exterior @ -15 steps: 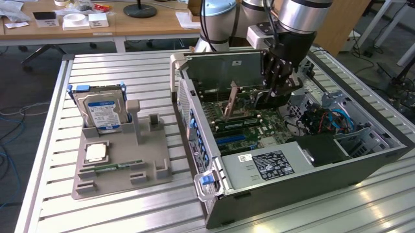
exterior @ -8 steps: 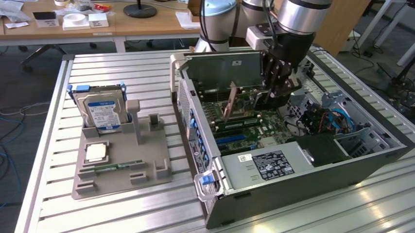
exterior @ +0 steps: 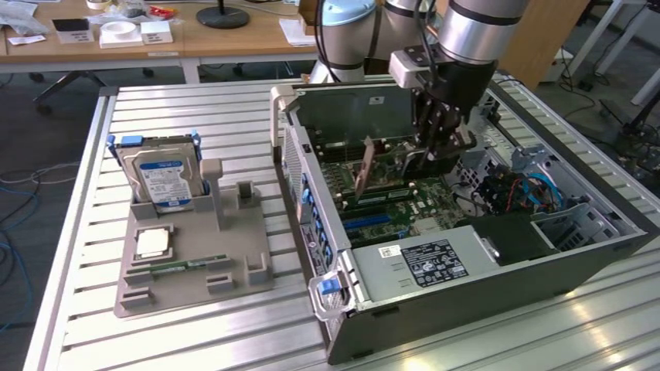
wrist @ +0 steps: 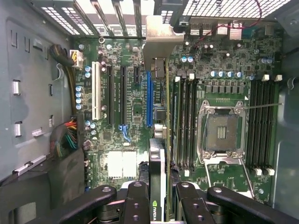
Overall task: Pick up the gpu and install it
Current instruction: 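Insert the gpu into the slot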
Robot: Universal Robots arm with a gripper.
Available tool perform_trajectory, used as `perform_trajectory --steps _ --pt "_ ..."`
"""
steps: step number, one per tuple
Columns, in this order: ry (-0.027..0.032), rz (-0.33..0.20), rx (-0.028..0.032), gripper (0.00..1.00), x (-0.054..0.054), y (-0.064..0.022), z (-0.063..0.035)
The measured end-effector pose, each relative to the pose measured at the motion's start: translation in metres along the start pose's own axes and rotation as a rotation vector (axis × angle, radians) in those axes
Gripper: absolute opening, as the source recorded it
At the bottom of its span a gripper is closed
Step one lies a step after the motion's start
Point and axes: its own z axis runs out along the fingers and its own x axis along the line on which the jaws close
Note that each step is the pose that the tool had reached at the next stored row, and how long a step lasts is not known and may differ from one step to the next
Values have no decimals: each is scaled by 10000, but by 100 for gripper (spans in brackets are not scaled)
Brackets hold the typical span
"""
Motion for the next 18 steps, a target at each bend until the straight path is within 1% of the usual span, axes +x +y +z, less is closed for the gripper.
perform_trajectory --steps 4,18 --pt "-1 0 0 27 0 1 38" --pt "-1 0 0 27 1 2 51"
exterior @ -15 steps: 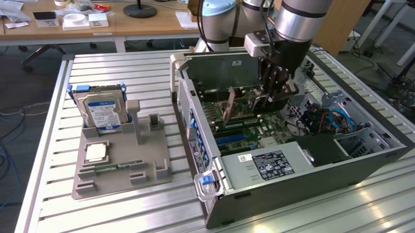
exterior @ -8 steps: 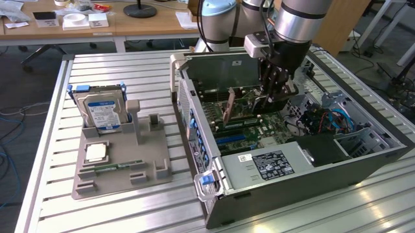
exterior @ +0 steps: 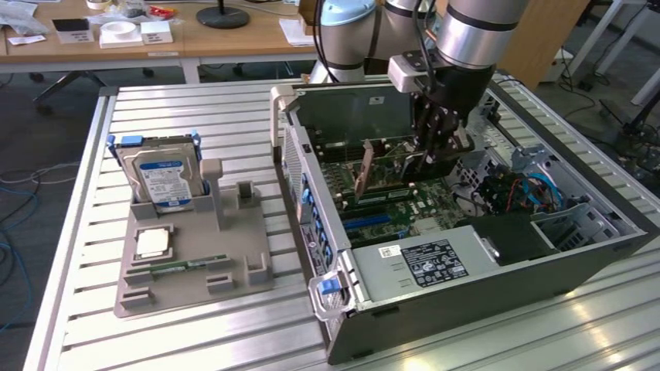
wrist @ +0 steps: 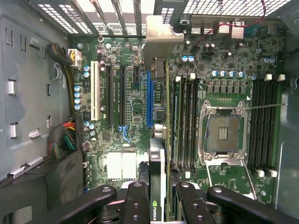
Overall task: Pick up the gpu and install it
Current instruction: 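Insert the gpu into the slot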
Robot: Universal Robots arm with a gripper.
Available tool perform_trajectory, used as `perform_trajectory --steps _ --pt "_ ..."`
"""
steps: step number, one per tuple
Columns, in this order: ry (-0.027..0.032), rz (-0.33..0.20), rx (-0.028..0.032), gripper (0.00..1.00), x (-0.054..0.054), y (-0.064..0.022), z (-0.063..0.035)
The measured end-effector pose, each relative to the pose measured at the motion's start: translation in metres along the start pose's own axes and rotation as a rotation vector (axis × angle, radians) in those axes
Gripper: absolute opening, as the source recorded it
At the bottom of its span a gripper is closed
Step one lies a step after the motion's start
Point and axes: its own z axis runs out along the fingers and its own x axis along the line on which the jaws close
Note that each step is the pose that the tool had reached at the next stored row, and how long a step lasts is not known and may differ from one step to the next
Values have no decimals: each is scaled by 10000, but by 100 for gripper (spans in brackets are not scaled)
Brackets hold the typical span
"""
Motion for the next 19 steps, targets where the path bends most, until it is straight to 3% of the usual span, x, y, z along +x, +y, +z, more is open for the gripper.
perform_trajectory --steps 19 --pt "1 0 0 27 2 2 75"
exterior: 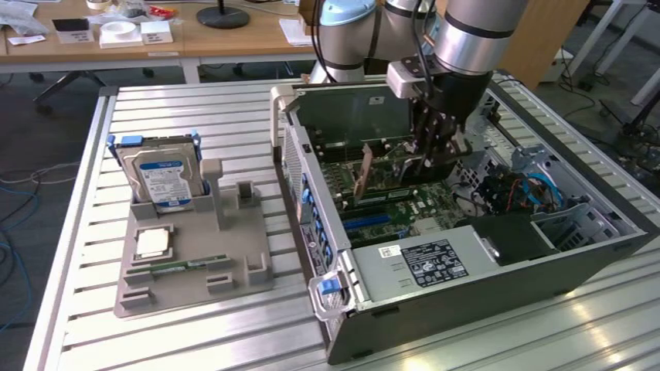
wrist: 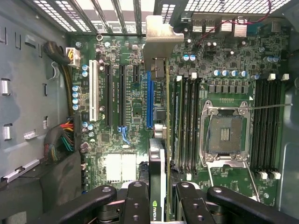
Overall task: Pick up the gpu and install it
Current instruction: 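Insert the gpu into the slot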
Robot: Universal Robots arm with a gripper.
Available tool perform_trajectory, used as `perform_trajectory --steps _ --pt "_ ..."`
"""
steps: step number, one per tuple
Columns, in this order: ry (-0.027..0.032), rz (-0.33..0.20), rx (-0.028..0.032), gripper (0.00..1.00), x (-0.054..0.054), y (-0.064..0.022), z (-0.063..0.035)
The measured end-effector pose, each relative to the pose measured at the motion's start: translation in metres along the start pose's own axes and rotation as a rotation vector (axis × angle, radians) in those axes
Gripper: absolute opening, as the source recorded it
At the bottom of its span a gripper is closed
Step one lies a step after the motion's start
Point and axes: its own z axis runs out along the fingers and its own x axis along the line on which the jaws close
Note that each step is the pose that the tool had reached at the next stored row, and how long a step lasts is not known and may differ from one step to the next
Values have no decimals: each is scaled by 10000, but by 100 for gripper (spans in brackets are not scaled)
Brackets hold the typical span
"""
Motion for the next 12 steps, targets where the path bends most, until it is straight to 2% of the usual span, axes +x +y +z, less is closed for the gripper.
perform_trajectory --steps 12 --pt "-7 0 0 27 1 2 13"
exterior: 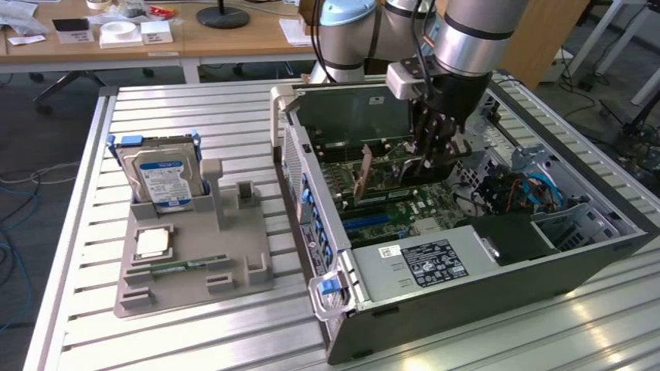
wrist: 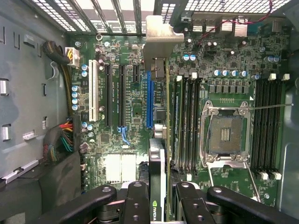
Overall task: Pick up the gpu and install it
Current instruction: 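Insert the gpu into the slot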
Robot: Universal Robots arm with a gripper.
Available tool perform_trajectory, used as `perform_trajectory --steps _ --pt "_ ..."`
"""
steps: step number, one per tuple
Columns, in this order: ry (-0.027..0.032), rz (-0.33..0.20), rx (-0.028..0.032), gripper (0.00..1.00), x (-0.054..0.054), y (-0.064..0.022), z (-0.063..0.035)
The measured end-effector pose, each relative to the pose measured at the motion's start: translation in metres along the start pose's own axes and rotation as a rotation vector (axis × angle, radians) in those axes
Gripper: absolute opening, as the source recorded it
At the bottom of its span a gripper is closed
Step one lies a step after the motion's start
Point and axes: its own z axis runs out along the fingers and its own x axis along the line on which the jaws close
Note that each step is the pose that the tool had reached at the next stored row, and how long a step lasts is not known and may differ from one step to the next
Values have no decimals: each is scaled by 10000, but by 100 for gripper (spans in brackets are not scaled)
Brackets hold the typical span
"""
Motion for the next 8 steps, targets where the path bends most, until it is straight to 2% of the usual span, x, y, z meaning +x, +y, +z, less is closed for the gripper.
perform_trajectory --steps 8 --pt "-2 2 1 27 11 2 3"
